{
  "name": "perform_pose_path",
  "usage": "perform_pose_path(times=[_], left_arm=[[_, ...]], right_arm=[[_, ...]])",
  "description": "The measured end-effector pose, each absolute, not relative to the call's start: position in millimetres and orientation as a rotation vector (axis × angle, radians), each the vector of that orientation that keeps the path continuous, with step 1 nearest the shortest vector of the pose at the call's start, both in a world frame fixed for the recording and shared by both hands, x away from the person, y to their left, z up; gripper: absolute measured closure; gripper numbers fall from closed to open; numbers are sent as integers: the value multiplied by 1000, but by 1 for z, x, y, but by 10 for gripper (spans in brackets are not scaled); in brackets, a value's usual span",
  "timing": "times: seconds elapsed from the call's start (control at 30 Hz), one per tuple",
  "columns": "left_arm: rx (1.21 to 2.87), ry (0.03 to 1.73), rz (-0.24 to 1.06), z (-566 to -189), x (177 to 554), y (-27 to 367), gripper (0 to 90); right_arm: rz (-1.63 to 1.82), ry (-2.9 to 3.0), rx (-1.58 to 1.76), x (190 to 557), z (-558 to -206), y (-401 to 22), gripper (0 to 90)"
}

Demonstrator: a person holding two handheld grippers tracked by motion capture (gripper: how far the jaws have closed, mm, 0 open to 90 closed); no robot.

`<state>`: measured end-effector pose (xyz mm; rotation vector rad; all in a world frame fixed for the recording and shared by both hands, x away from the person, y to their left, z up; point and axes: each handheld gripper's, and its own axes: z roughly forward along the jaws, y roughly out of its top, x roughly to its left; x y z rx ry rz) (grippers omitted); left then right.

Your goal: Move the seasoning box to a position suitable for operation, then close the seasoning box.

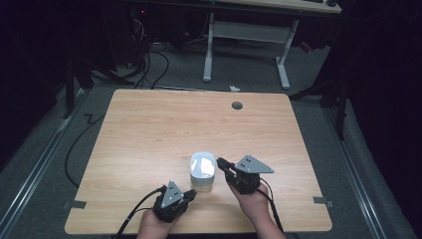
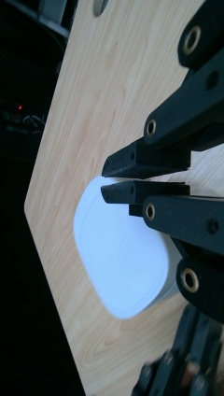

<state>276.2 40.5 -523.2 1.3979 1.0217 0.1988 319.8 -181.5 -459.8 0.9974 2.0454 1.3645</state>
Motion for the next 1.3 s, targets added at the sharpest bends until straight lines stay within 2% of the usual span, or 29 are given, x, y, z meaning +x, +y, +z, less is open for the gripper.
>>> perform_pose_path(times=[0.33,0.53,0.67,0.7,0.8,0.87,0.93,0.97,1.27,1.3], left_arm=[[1346,1085,272,-515,296,94,791],[1297,1155,375,-517,316,131,741],[1253,1227,450,-520,329,156,655],[1228,1246,485,-521,333,167,599],[1208,1271,526,-524,337,176,553],[1190,1303,540,-527,340,185,515],[1179,1315,543,-527,342,187,508],[1168,1328,544,-528,342,190,503],[1213,1292,566,-527,333,182,493],[1220,1292,566,-528,331,182,493]], right_arm=[[1295,1989,1156,324,-480,-221,800],[1253,1954,1222,325,-490,-244,780],[1213,1923,1272,323,-498,-266,739],[1196,1898,1301,320,-503,-280,697],[1167,1867,1330,316,-508,-296,652],[1118,1821,1396,306,-515,-318,582],[1115,1808,1408,303,-516,-323,566],[1099,1799,1415,297,-516,-330,528],[1056,1814,1396,303,-519,-330,474],[1048,1814,1396,303,-521,-328,442]])
